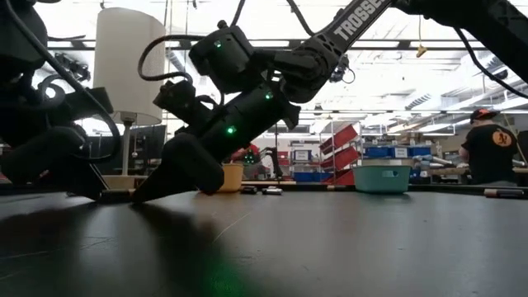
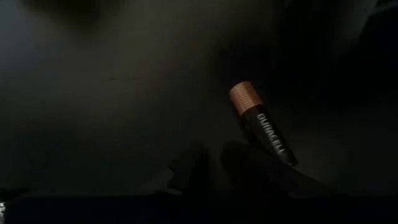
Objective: Sort batteries
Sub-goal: Put the black battery into the blue bin
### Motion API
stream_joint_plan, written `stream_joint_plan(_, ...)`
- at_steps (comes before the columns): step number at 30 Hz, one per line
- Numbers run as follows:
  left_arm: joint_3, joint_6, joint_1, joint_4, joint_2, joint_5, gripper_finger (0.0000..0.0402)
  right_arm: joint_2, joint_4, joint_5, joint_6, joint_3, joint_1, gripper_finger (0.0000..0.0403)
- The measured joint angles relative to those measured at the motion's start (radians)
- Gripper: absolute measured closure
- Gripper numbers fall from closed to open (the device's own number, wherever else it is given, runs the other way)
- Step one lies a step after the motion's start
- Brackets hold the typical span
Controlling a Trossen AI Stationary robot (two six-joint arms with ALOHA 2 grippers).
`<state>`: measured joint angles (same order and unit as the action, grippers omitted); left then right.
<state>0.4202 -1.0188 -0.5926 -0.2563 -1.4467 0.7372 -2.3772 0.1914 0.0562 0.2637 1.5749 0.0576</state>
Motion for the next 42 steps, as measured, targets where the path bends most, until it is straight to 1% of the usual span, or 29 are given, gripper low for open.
stream_joint_plan(4,-0.001,0.037,-0.002,0.023,0.0,-0.004,0.0291,0.0,-0.006,-0.031,0.009,0.001,0.018,0.0226)
stream_joint_plan(8,-0.001,0.139,-0.002,0.087,-0.001,-0.02,0.0291,0.004,-0.018,-0.068,0.03,0.002,0.034,0.0225)
stream_joint_plan(12,-0.001,0.207,-0.003,0.121,-0.001,-0.027,0.0291,0.019,-0.041,-0.055,0.031,0.002,0.051,0.0227)
stream_joint_plan(14,-0.001,0.24,-0.003,0.136,-0.001,-0.028,0.0291,0.021,-0.04,-0.031,0.042,0.01,0.055,0.0228)
stream_joint_plan(18,-0.001,0.303,-0.003,0.172,-0.001,-0.031,0.0291,0.023,-0.044,-0.03,0.071,0.013,0.052,0.0228)
stream_joint_plan(22,-0.001,0.315,-0.003,0.181,-0.001,-0.034,0.0291,0.023,-0.064,-0.031,0.089,0.013,0.048,0.0228)
stream_joint_plan(25,-0.001,0.334,-0.003,0.186,-0.001,-0.035,0.0291,0.023,-0.098,0.002,0.083,0.014,0.033,0.0229)
stream_joint_plan(28,-0.001,0.335,-0.003,0.192,-0.001,-0.037,0.0291,0.025,-0.141,0.083,0.022,0.016,0.006,0.0234)
stream_joint_plan(31,-0.001,0.335,-0.003,0.193,-0.001,-0.041,0.0291,0.026,-0.171,0.149,-0.033,0.017,-0.014,0.0248)
stream_joint_plan(33,-0.001,0.335,-0.003,0.193,-0.001,-0.041,0.0291,0.029,-0.2,0.154,-0.035,0.018,-0.016,0.0266)
stream_joint_plan(35,-0.001,0.335,-0.003,0.194,-0.001,-0.044,0.0291,0.031,-0.223,0.151,-0.034,0.019,-0.017,0.029)
stream_joint_plan(39,-0.001,0.335,-0.003,0.193,-0.001,-0.044,0.0291,0.032,-0.248,0.15,-0.033,0.019,-0.016,0.0354)
stream_joint_plan(42,-0.001,0.334,-0.003,0.193,-0.001,-0.044,0.0291,0.032,-0.251,0.114,-0.028,0.018,-0.007,0.0355)
